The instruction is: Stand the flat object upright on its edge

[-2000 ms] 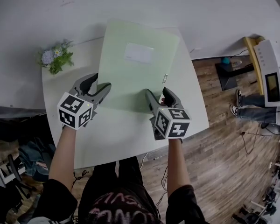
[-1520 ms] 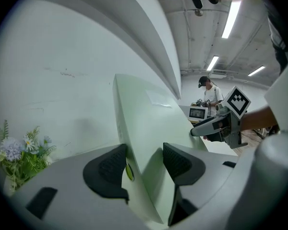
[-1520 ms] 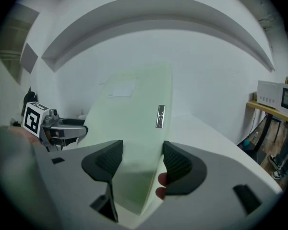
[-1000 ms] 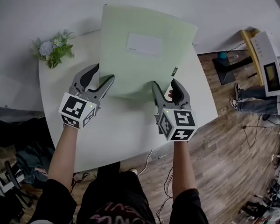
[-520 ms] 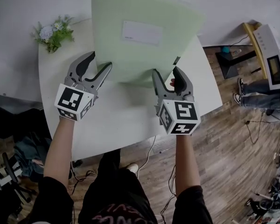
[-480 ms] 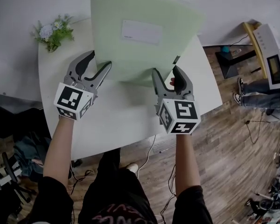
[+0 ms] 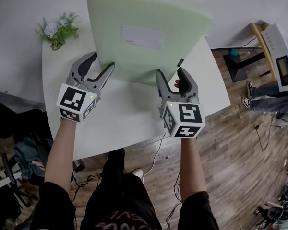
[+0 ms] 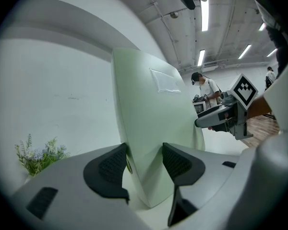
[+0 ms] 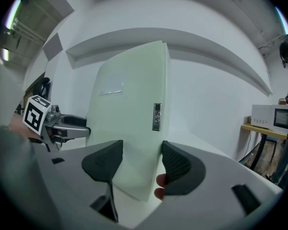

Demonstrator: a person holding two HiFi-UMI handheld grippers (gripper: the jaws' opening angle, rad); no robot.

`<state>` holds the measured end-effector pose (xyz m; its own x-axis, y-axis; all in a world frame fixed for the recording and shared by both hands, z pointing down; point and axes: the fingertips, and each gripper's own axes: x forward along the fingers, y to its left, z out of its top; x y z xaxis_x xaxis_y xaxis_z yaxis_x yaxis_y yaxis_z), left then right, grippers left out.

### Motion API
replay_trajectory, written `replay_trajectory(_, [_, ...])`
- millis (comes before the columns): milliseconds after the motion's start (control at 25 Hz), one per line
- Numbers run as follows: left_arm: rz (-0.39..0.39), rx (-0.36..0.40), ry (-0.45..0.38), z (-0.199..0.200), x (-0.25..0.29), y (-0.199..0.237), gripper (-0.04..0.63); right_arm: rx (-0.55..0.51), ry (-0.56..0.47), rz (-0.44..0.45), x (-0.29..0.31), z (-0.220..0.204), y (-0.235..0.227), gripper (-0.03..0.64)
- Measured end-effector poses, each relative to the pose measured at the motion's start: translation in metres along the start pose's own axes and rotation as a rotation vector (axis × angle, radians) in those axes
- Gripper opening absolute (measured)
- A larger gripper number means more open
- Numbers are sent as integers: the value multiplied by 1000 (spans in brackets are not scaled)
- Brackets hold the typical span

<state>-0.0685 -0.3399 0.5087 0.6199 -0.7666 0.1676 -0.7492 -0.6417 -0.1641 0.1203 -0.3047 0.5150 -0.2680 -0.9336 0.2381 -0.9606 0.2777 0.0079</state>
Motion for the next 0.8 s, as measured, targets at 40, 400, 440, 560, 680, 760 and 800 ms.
replay_trajectory(40, [1, 1, 2, -1, -1, -1, 249, -1, -1, 2, -1, 0, 1, 265])
replay_trajectory(400, [13, 7, 20, -4, -7, -4, 249, 2, -1, 7, -6, -2, 6, 265])
replay_trajectory(440, [13, 8, 22, -5, -7, -5, 249, 2, -2, 6, -7, -2, 6, 265])
replay_trajectory(560, [12, 19, 37, -8, -8, -7, 247, 7, 0, 1, -8, -6, 5, 265])
replay_trajectory(680, [16, 14, 49, -9, -8, -7, 247, 13, 8, 1, -9, -8, 5, 265])
replay_trajectory(760, [18, 9, 56, -10, -9, -7, 247, 12, 12, 5, -9, -7, 7, 265])
replay_trajectory(800, [19, 7, 57, -10, -9, -8, 247, 10, 13, 7, -10, -6, 7, 265])
